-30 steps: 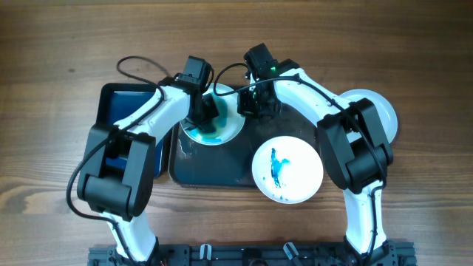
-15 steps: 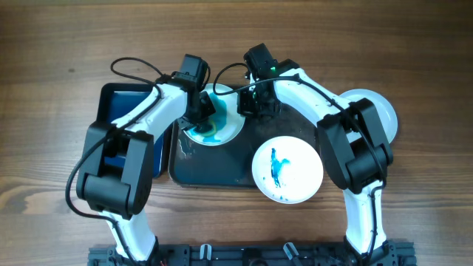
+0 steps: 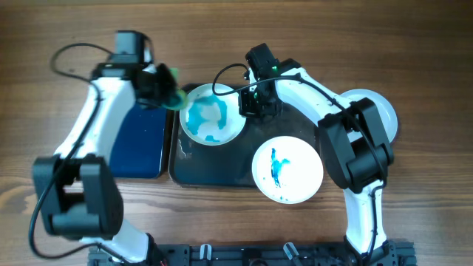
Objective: Clean dirty plates on tray and stack at the side
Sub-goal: 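Lift the plate with right gripper and stack it on the cleaned plate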
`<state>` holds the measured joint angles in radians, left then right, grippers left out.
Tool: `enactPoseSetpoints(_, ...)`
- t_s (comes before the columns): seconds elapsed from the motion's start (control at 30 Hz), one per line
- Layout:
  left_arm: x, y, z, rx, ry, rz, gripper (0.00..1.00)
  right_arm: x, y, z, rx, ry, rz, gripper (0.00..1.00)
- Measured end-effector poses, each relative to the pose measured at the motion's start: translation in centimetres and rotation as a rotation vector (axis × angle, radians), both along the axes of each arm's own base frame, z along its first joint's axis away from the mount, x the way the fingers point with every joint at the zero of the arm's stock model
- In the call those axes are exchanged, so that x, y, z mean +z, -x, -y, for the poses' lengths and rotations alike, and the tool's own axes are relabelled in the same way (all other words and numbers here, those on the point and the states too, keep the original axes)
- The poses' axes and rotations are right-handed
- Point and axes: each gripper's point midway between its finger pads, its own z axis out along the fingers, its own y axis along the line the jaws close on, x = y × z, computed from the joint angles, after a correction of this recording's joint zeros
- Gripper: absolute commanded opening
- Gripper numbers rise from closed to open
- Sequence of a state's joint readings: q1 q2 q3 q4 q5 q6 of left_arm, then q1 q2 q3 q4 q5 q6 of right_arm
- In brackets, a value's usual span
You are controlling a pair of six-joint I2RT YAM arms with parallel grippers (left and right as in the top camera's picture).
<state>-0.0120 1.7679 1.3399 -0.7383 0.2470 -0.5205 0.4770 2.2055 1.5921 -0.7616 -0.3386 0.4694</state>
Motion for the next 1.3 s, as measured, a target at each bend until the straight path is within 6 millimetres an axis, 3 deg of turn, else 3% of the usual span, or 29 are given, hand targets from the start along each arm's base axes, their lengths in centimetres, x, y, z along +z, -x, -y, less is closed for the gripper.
enactPoseSetpoints(0.07, 0.6, 0.1, -2.5, 0.061, -0.024, 0.004, 0.04, 0.5, -0.3, 0.9, 0.018, 0.078, 0.055, 0.04)
enactPoseSetpoints(0.13, 0.4, 0.2, -3.6, 0.090, -0.038, -0.006, 0.04, 1.9, -0.6, 1.8, 0.035, 0.179, 0.135, 0.04)
enactPoseSetpoints(0.23, 0.4, 0.2, -3.8, 0.092, -0.041, -0.006, 0.04, 7.8, -1.6, 2.9, 0.066, 0.375, 0.384, 0.04)
enactPoseSetpoints(0.3, 0.4, 0.4, -3.8, 0.092, -0.041, -0.011, 0.04, 11.7, -1.2, 2.8, 0.089, 0.501, 0.538, 0.04)
enactPoseSetpoints(0.37, 0.3, 0.5, -3.8, 0.095, -0.043, -0.019, 0.04, 14.9, 0.2, 1.9, 0.133, 0.622, 0.675, 0.04)
enactPoseSetpoints(0.57, 0.2, 0.9, -3.8, 0.096, -0.043, -0.034, 0.04, 20.7, 3.7, -1.0, 0.195, 0.944, 1.018, 0.04)
enactPoseSetpoints(0.7, 0.2, 0.9, -3.8, 0.095, -0.043, -0.036, 0.04, 24.0, 4.8, -1.6, 0.145, 1.065, 1.173, 0.04)
enactPoseSetpoints(0.8, 0.1, 1.2, -3.8, 0.095, -0.043, -0.047, 0.04, 24.7, 5.1, -1.6, 0.143, 1.101, 1.202, 0.04)
enactPoseSetpoints(0.97, -0.1, 1.5, -3.8, 0.097, -0.047, -0.062, 0.04, 21.8, 5.2, -1.5, 0.238, 1.024, 1.073, 0.04)
enactPoseSetpoints(1.13, -0.1, 1.5, -4.1, 0.102, -0.060, -0.062, 0.04, 24.0, 3.9, -0.3, 0.128, 1.065, 1.140, 0.04)
enactPoseSetpoints(1.2, -0.1, 1.5, -4.1, 0.102, -0.061, -0.061, 0.04, 21.8, 3.8, -0.1, 0.198, 0.920, 0.999, 0.04)
enactPoseSetpoints(1.3, -0.1, 1.5, -4.1, 0.103, -0.064, -0.062, 0.04, 15.7, 2.6, 1.4, 0.197, 0.492, 0.587, 0.04)
